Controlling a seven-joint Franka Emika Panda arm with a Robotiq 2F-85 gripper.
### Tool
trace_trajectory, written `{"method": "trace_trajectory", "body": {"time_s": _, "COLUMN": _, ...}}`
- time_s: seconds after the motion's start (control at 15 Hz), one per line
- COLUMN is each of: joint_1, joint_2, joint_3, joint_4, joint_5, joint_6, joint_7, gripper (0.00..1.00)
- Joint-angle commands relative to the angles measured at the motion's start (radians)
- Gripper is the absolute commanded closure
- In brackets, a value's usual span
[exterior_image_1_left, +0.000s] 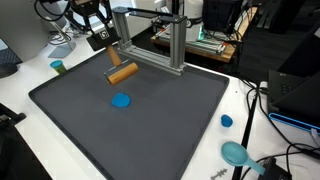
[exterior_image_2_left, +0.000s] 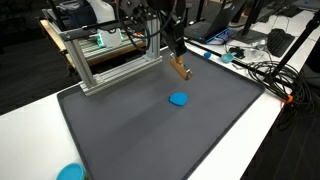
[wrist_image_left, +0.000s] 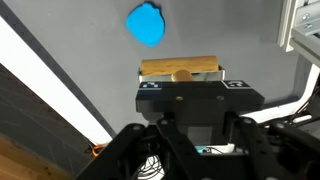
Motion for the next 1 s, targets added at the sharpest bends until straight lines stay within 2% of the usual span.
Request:
{"method": "trace_trajectory", "body": {"time_s": 0.0, "joint_1": 0.007, "joint_2": -0.002, "joint_3": -0.008, "joint_4": -0.029, "joint_5": 0.028, "joint_6": 0.098, "joint_7": -0.004, "gripper": 0.77}}
{"method": "trace_trajectory", "body": {"time_s": 0.53, "joint_1": 0.026, "joint_2": 0.105, "joint_3": 0.009, "joint_4": -0.019, "joint_5": -0.013, "joint_6": 0.263, "joint_7": 0.055, "gripper": 0.77}}
{"method": "trace_trajectory", "body": {"time_s": 0.93, "joint_1": 0.005, "joint_2": 0.134, "joint_3": 0.030, "joint_4": -0.083, "joint_5": -0.003, "joint_6": 0.385, "joint_7": 0.006, "gripper": 0.77}}
